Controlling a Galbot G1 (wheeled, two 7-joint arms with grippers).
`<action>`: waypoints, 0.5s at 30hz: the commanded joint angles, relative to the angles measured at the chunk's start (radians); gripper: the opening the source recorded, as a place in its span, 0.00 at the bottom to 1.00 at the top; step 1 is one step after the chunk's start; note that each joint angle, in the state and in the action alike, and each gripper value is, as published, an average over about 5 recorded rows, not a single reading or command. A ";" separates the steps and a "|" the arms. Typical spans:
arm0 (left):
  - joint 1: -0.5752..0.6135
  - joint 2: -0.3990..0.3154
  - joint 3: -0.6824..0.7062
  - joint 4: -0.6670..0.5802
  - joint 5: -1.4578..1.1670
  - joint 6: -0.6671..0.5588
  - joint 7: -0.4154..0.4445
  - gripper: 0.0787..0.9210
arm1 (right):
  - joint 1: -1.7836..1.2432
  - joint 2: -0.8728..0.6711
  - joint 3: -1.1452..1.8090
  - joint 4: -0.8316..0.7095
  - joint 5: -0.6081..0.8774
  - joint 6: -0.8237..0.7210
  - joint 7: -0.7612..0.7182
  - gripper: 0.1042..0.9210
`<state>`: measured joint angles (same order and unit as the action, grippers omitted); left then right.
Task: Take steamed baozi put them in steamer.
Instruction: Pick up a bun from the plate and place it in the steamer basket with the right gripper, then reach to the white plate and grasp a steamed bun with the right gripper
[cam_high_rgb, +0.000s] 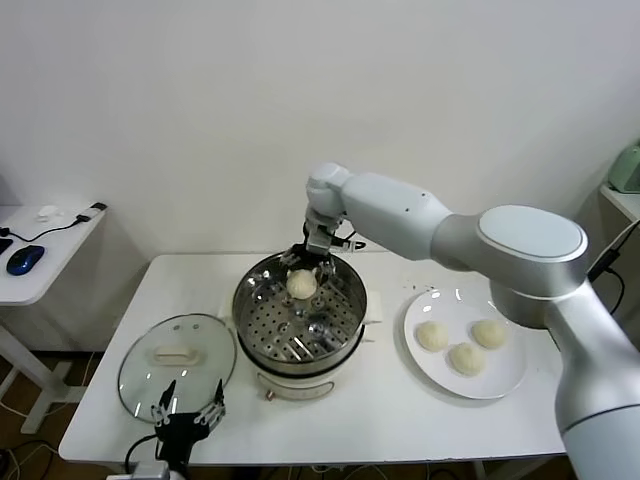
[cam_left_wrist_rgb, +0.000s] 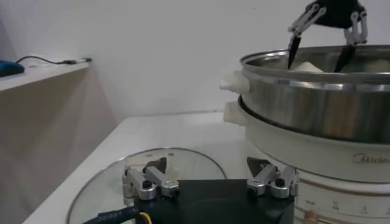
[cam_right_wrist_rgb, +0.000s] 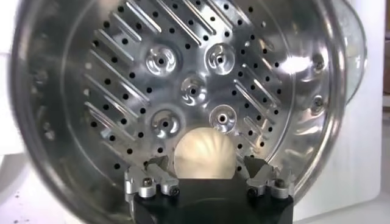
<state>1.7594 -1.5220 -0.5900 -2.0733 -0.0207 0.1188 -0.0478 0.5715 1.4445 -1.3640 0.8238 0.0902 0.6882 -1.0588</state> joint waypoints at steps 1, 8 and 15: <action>0.001 0.000 0.001 -0.002 0.000 0.001 0.000 0.88 | 0.216 -0.110 -0.139 0.132 0.372 -0.089 -0.066 0.88; 0.005 -0.001 0.001 -0.013 0.001 0.002 0.000 0.88 | 0.459 -0.426 -0.464 0.369 0.618 -0.496 0.002 0.88; -0.003 0.003 0.001 -0.012 -0.002 0.000 0.000 0.88 | 0.508 -0.681 -0.693 0.625 0.579 -0.793 0.095 0.88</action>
<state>1.7545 -1.5197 -0.5914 -2.0853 -0.0240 0.1183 -0.0475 0.9345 1.0071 -1.8133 1.2225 0.5398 0.1847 -1.0125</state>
